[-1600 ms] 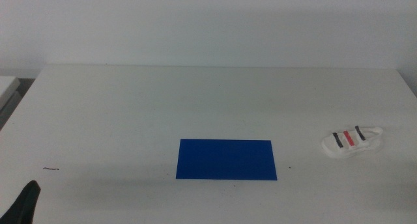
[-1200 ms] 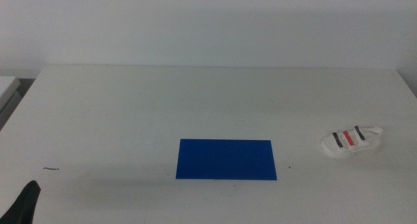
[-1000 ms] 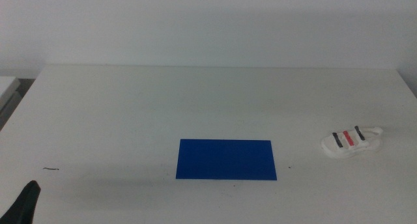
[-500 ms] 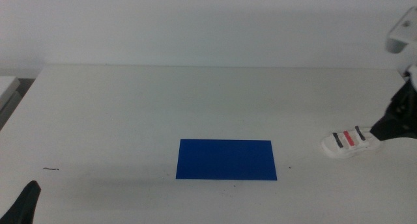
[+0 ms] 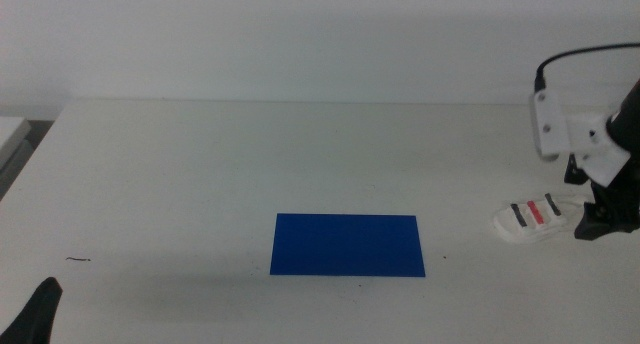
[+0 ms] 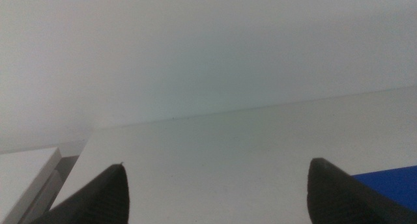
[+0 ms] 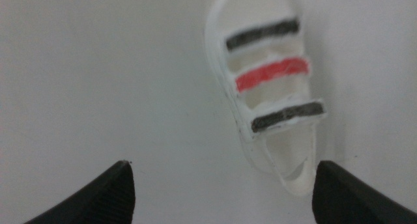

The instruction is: Use one arm to grab the shoe from the table and place it on the mat.

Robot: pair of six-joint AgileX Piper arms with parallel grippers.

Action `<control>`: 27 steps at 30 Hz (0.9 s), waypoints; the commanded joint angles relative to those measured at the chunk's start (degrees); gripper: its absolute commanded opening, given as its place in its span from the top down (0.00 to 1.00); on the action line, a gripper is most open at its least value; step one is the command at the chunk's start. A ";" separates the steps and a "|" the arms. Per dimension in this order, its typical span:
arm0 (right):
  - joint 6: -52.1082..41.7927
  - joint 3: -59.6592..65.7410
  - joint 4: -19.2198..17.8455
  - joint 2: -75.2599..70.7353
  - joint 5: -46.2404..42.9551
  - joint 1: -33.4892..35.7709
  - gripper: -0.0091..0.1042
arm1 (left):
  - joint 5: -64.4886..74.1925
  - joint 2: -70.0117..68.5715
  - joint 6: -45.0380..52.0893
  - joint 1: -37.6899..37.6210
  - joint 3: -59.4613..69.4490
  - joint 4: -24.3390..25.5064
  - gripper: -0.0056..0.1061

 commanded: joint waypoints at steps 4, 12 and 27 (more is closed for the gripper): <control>-1.27 -0.48 -5.88 5.23 -5.52 0.30 0.10 | -0.70 0.28 -0.08 -0.38 0.02 -0.23 0.11; -1.27 -0.48 -5.64 9.35 -15.65 1.29 0.12 | -0.70 0.28 -0.08 -0.38 0.02 -0.23 0.11; 19.31 -4.36 -12.94 4.02 -5.90 13.58 0.94 | -0.70 0.28 -0.08 -0.38 0.02 -0.23 0.11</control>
